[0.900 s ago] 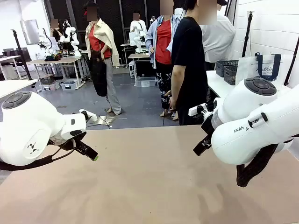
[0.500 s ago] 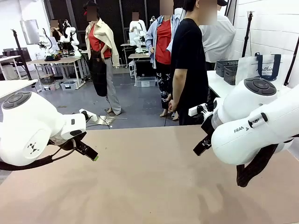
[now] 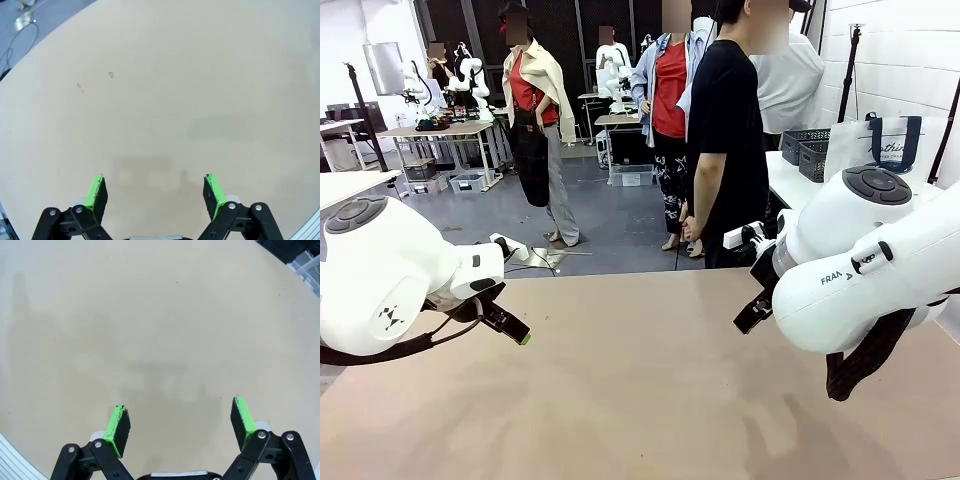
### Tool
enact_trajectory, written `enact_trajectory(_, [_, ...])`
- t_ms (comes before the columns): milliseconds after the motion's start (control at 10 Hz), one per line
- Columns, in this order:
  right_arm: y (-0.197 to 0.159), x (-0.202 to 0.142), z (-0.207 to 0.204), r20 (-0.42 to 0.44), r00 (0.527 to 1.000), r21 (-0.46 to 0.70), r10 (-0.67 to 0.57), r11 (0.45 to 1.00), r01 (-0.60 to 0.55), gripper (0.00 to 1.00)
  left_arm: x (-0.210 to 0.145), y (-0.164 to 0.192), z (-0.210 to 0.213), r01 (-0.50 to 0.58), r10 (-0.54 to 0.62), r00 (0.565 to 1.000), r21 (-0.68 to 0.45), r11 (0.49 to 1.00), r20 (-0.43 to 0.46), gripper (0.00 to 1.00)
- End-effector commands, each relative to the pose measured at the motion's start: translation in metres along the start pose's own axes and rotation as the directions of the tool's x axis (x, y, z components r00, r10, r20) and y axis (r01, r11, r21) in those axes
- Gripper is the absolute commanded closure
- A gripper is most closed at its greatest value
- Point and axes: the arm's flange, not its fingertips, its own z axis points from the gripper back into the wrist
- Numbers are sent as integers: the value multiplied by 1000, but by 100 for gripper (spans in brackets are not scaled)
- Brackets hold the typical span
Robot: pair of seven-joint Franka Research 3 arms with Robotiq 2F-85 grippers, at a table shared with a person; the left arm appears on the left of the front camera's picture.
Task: Transfer purchased items from the store into the shopping bag.
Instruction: Open the Reusable shopping bag in the center of the table.
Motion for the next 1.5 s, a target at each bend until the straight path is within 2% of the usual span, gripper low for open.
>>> enact_trajectory(0, [0,0,0,0,1000,0,0,1000,0,0,0,1,0,-1,1,1000,0,1000,0,0])
enact_trajectory(1400, [0,0,0,0,1000,0,0,1000,0,0,0,1,0,-1,1,1000,0,1000,0,0])
